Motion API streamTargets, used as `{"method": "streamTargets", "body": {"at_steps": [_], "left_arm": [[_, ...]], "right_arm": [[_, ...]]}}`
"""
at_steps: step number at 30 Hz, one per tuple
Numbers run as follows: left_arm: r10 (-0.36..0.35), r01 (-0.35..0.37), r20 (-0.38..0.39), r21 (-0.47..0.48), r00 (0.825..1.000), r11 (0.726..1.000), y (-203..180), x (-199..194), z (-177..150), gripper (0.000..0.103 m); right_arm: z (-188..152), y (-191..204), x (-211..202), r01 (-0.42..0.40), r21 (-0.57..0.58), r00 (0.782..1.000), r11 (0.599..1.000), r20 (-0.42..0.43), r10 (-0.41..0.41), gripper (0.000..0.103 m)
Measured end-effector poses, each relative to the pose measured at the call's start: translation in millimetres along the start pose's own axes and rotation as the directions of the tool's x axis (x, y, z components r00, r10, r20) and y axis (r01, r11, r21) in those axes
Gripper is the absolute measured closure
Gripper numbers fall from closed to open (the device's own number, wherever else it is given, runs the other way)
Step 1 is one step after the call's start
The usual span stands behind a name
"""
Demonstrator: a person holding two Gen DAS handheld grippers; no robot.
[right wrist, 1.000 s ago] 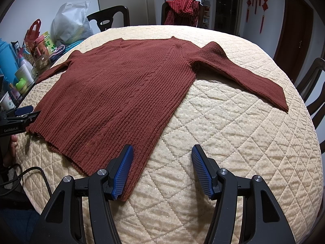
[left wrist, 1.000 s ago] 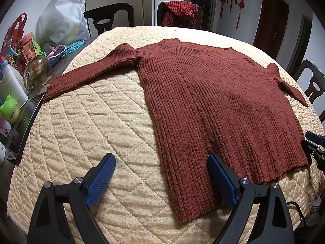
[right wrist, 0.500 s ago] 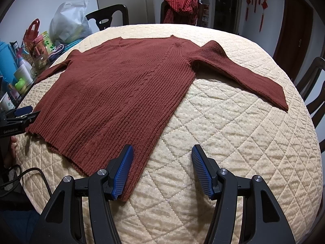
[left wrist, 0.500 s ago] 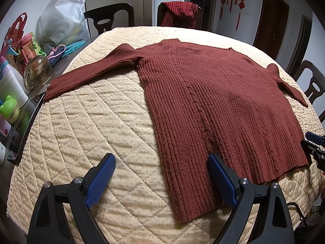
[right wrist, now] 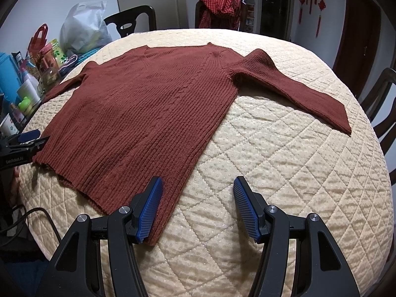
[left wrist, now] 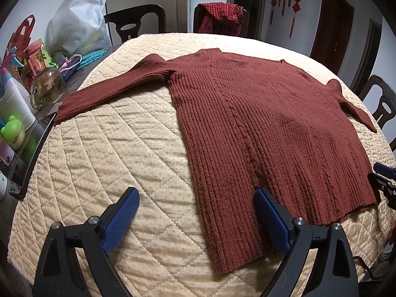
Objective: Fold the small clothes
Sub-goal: 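Grasp the sweater sleeve with the left gripper and fold it across the body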
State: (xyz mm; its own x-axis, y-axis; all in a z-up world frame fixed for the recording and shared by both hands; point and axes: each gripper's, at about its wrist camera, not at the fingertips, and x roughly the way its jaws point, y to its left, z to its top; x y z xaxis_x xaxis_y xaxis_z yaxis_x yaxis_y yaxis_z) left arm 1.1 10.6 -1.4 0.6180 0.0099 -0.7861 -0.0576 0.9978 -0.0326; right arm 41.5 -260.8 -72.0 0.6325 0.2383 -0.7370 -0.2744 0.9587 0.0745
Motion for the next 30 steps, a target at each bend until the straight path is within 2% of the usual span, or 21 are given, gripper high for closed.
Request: {"method": "streamTargets", "body": {"at_steps": [6, 19, 25, 30], "left_arm": [[-0.007, 0.006, -0.008, -0.019, 1.0, 1.0, 1.3, -5.1, 3.5, 0.011], [0.057, -0.056, 0.067, -0.016, 0.996, 0.998, 23.4, -5.5, 37.4, 0.012], [0.11, -0.103, 0.066, -0.107, 0.992, 0.989, 64.9, 12.7, 60.6, 0.015], [0.171, -0.155, 0.05, -0.228, 0.984, 0.961, 111.7, 28.1, 73.1, 0.017]], "right_arm": [[3.8, 3.8, -10.2, -0.02, -0.01, 1.0, 1.0, 0.02, 0.021, 0.043], [36.5, 22.0, -7.8, -0.04, -0.066, 0.997, 0.997, 0.056, 0.043, 0.043], [61.0, 35.3, 1.3, -0.054, -0.096, 0.996, 0.994, 0.066, 0.061, 0.043], [76.6, 43.4, 10.4, -0.071, -0.115, 0.994, 0.991, 0.072, 0.08, 0.043]]}}
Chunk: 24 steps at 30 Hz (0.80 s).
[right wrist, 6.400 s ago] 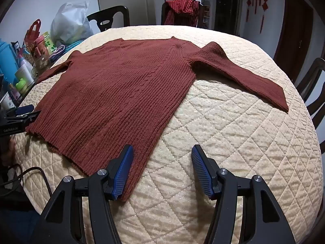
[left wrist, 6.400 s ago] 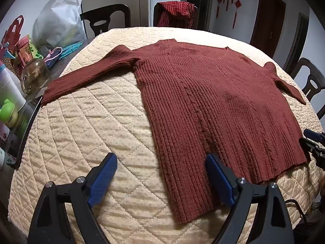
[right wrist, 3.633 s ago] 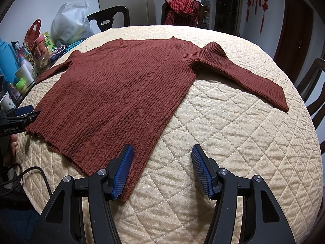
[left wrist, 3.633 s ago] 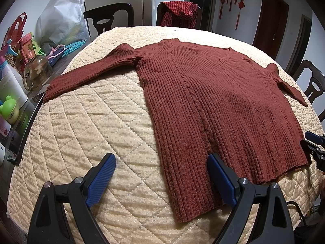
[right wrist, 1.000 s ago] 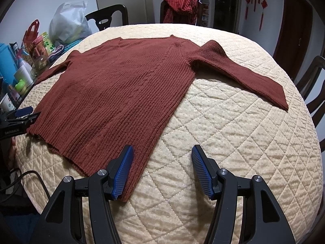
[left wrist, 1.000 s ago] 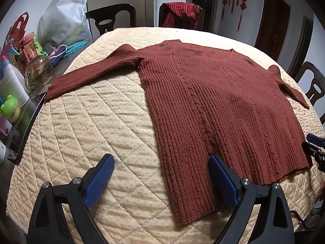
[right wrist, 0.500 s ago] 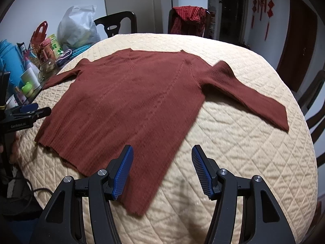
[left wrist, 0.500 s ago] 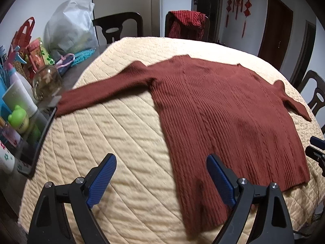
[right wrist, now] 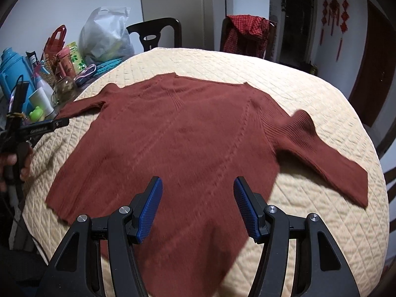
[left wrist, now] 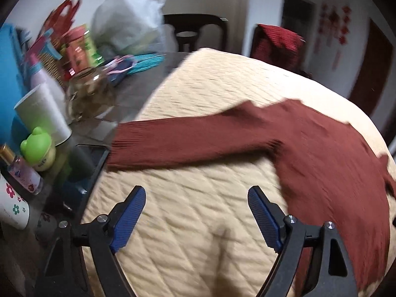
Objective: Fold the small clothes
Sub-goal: 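Grasp the sweater sleeve with the left gripper and fold it across the body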
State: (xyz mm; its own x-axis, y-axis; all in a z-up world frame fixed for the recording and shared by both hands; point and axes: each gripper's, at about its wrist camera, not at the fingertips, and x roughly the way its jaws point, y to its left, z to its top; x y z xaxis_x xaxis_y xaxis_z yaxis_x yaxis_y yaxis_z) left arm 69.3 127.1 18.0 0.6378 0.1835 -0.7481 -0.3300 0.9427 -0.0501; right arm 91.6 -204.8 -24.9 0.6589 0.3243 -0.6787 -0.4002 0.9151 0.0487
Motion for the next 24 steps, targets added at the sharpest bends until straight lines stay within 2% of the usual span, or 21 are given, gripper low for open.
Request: {"method": "streamTargets", "body": {"at_steps": [6, 13, 15, 18, 20, 22, 23, 24], "left_arm": [[0.004, -0.012, -0.062, -0.133, 0.998, 0.991, 32.0, 29.3, 8.7, 0.021], [-0.002, -0.01, -0.056, -0.214, 0.998, 0.977, 40.2, 41.8, 20.4, 0.021], [0.023, -0.036, -0.059, -0.226, 0.998, 0.973, 42.0, 44.6, 24.6, 0.026], [0.104, -0.116, -0.063, -0.219, 0.993, 0.969, 42.3, 49.6, 30.7, 0.046], [0.141, -0.151, -0.059, -0.227, 0.988, 0.962, 45.0, 52.6, 34.9, 0.069], [0.139, -0.149, -0.058, -0.235, 0.989, 0.961, 48.8, 54.8, 39.2, 0.084], [0.117, -0.127, -0.057, -0.239, 0.992, 0.963, 49.9, 55.2, 41.2, 0.092], [0.107, -0.118, -0.057, -0.237, 0.993, 0.964, 49.6, 55.3, 43.0, 0.092]], "right_arm": [[9.6, 2.2, 14.5, -0.026, -0.01, 1.0, 1.0, -0.01, 0.026, 0.043], [15.2, -3.1, 24.7, -0.043, -0.003, 0.999, 0.999, -0.019, 0.042, 0.043], [16.6, -4.9, 26.0, -0.047, -0.001, 0.999, 0.999, -0.02, 0.047, 0.043], [18.8, -6.3, 27.8, -0.054, -0.001, 0.998, 0.999, -0.018, 0.054, 0.043], [19.5, -8.1, 29.8, -0.058, 0.0, 0.998, 0.998, -0.017, 0.058, 0.043], [19.0, -9.8, 30.8, -0.064, 0.004, 0.998, 0.998, -0.016, 0.064, 0.043], [19.1, -11.3, 30.9, -0.066, 0.005, 0.998, 0.998, -0.015, 0.066, 0.043], [18.8, -12.2, 30.9, -0.068, 0.006, 0.998, 0.998, -0.015, 0.068, 0.043]]}}
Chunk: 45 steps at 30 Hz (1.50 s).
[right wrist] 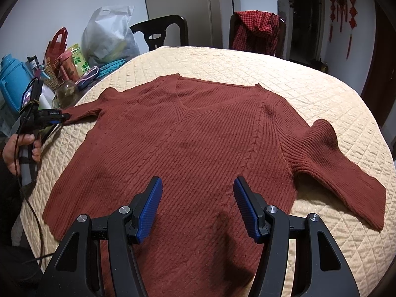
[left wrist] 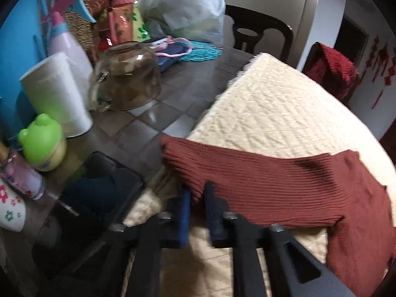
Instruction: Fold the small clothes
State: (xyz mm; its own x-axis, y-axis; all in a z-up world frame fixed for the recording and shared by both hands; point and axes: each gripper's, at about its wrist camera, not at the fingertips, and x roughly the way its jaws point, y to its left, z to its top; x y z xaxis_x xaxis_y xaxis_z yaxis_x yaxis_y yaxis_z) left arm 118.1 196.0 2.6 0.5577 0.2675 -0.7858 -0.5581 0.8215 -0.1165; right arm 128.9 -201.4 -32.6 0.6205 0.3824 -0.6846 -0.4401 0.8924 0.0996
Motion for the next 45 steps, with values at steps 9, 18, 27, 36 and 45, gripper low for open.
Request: {"method": "streamTargets", "body": {"at_steps": [9, 18, 27, 36, 45], "left_arm": [[-0.218, 0.187, 0.14, 0.204, 0.966, 0.961, -66.2, -65.0, 16.7, 0.093], [-0.512, 0.445, 0.005, 0.486, 0.859, 0.752, -203.3, -87.0, -22.4, 0.092], [-0.593, 0.627, -0.263, 0.529, 0.761, 0.571, -252.1, -68.2, -75.3, 0.079], [-0.562, 0.512, -0.064, 0.506, 0.825, 0.694, -182.8, -88.6, -31.8, 0.063], [-0.446, 0.444, -0.101, 0.42, 0.89, 0.791, -156.4, -36.8, -29.5, 0.063]], "right_arm": [[-0.2, -8.9, -7.7, -0.015, 0.023, 1.0, 1.0, 0.02, 0.015, 0.043], [0.7, -18.2, -21.3, -0.021, 0.075, 0.999, 0.997, 0.046, 0.018, 0.043], [-0.9, -40.6, -23.1, -0.04, 0.176, 0.999, 0.984, 0.042, 0.033, 0.043], [31.1, -37.4, 2.7, -0.142, 0.227, 0.99, 0.963, 0.021, 0.141, 0.051], [71.0, -16.6, 81.6, -0.158, 0.2, 0.974, 0.967, -0.131, 0.186, 0.07]]}}
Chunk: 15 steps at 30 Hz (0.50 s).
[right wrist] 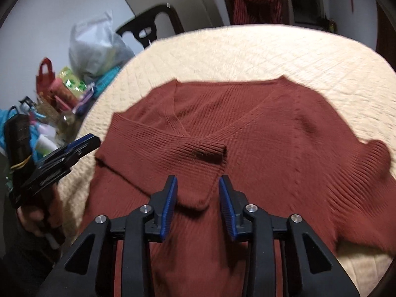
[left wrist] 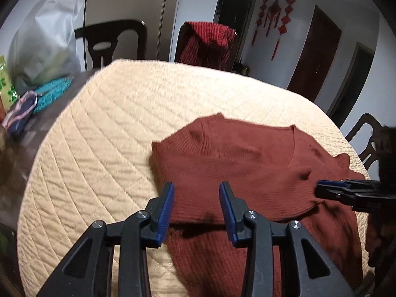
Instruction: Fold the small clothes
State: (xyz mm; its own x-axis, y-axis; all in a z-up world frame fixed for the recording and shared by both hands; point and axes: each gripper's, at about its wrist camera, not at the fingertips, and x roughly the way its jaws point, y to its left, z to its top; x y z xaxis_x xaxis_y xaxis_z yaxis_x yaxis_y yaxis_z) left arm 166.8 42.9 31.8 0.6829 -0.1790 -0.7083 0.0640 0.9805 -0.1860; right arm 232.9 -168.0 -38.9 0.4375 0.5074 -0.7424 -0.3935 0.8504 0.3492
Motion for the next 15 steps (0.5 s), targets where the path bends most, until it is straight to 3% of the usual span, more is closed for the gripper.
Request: {"method": "streamTargets", "body": {"at_steps": [1, 4, 11, 15], "left_arm": [[-0.005, 0.005, -0.008, -0.003, 1.0, 1.0, 0.7, 2.3, -1.9, 0.063], [-0.017, 0.017, -0.025, 0.005, 1.0, 1.0, -0.1, 7.1, -5.5, 0.063], [-0.033, 0.033, -0.003, 0.02, 0.999, 0.999, -2.6, 3.0, 2.9, 0.063], [-0.031, 0.031, -0.018, 0.034, 0.999, 0.999, -7.3, 8.6, 3.4, 0.063]], "right_arm": [[1.9, 0.0, 7.4, 0.006, 0.0, 1.0, 1.0, -0.019, -0.006, 0.074], [5.1, 3.4, 13.0, 0.024, -0.023, 0.999, 0.999, -0.025, -0.024, 0.097], [27.9, -7.7, -16.2, 0.031, -0.024, 0.997, 0.999, 0.077, -0.029, 0.098], [26.9, -28.0, 0.7, 0.024, 0.007, 1.0, 1.0, 0.021, -0.024, 0.098]]}}
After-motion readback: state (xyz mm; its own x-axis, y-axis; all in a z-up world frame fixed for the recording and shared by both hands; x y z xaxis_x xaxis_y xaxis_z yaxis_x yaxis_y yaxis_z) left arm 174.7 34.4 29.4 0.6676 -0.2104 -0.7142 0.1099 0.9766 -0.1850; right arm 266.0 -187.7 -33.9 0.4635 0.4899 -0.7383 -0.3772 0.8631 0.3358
